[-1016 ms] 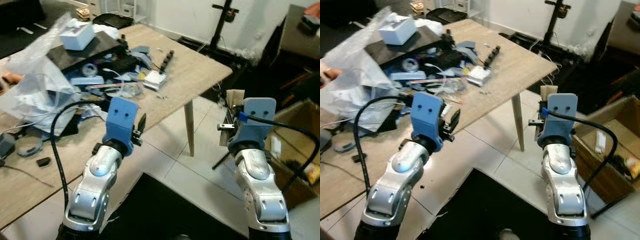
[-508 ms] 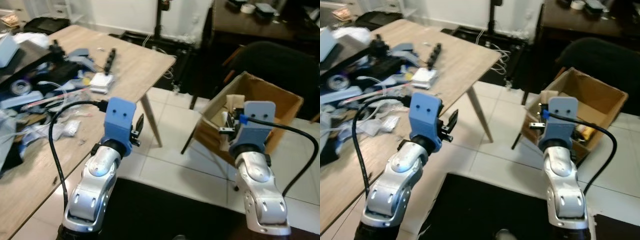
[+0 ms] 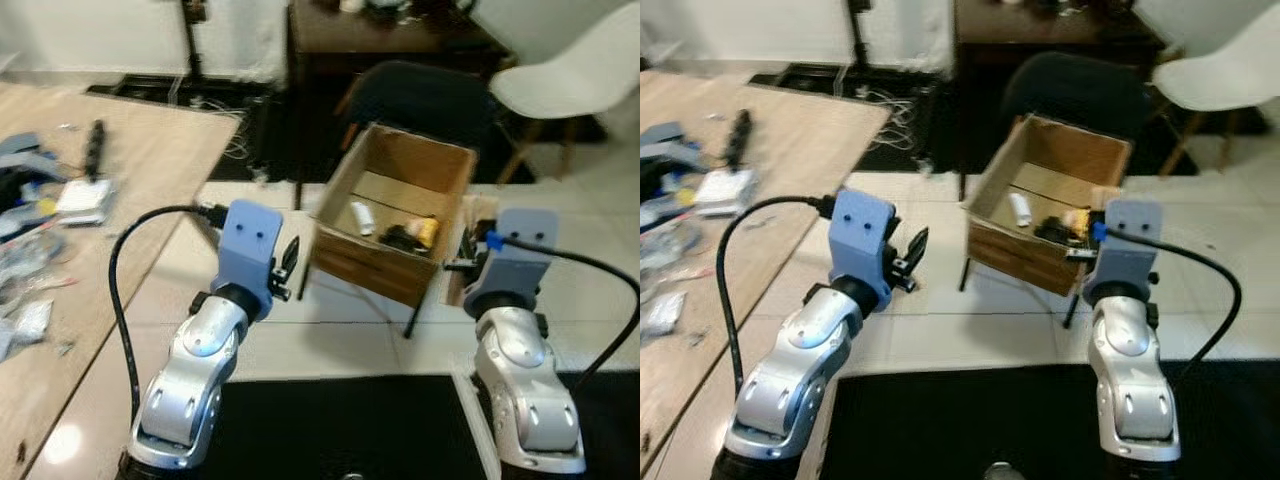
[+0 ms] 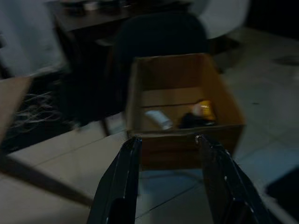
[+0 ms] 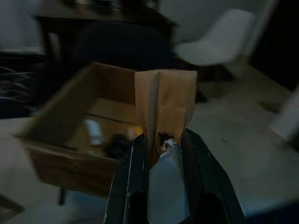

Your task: Picking trash to rubbish bin

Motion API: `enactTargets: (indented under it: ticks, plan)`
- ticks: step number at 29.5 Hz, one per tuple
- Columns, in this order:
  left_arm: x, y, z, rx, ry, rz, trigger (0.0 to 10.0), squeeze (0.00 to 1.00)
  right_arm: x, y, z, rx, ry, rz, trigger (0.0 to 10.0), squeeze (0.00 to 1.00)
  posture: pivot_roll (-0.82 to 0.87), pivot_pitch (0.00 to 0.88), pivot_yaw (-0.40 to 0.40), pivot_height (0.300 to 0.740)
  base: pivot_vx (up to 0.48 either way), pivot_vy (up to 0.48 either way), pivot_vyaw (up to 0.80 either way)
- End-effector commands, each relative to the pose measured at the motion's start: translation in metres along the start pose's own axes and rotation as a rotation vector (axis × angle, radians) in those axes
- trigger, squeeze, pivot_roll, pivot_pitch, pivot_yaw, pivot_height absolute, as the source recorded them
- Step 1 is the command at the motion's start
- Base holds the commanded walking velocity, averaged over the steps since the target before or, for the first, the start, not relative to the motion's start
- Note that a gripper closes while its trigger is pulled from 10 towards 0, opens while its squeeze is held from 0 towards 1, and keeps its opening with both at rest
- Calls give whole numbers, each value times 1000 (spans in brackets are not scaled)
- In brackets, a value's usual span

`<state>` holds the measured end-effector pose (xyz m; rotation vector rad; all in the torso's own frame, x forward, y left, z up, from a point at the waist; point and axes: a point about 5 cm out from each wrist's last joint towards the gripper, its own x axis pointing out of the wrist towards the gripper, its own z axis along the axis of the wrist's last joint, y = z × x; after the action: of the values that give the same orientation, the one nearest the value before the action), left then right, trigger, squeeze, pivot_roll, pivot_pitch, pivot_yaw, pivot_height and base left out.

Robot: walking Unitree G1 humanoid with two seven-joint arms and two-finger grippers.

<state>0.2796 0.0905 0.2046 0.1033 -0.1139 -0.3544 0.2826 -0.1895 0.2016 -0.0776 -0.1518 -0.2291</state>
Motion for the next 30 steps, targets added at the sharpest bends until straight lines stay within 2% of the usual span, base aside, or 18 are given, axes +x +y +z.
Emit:
enactTargets:
  ticks: [1, 10, 17, 19, 22, 30]
  plan:
    - [-2, -4, -2, -11, 10, -21, 10000, 0, -2, -2, -4, 19, 26, -12, 10000, 0, 48, 157, 9, 740, 0, 0, -800]
    - [-2, -4, -3, -14, 16, -19, 10000, 0, -3, 0, -5, 39, 29, 1, 10000, 0, 48, 157, 9, 740, 0, 0, -800]
    - [-1, -3, -2, -23, 12, -19, 10000, 0, -3, 6, -3, 23, 17, 38, 10000, 0, 45, 154, 9, 740, 0, 0, 0]
    - [-3, -6, -1, -50, -2, -50, 10000, 0, -3, 6, -3, 21, 15, 40, 10000, 0, 43, 157, 7, 740, 0, 0, 0]
    - [-4, -10, 1, -76, -17, -83, 10000, 0, -2, 5, -3, 19, 15, 38, 10000, 0, 41, 161, 5, 740, 302, 0, 0]
    - [-4, -13, 2, -80, -19, -95, 10000, 0, -3, 4, -3, 18, 16, 35, 10000, 0, 37, 170, 5, 740, 405, 0, 0]
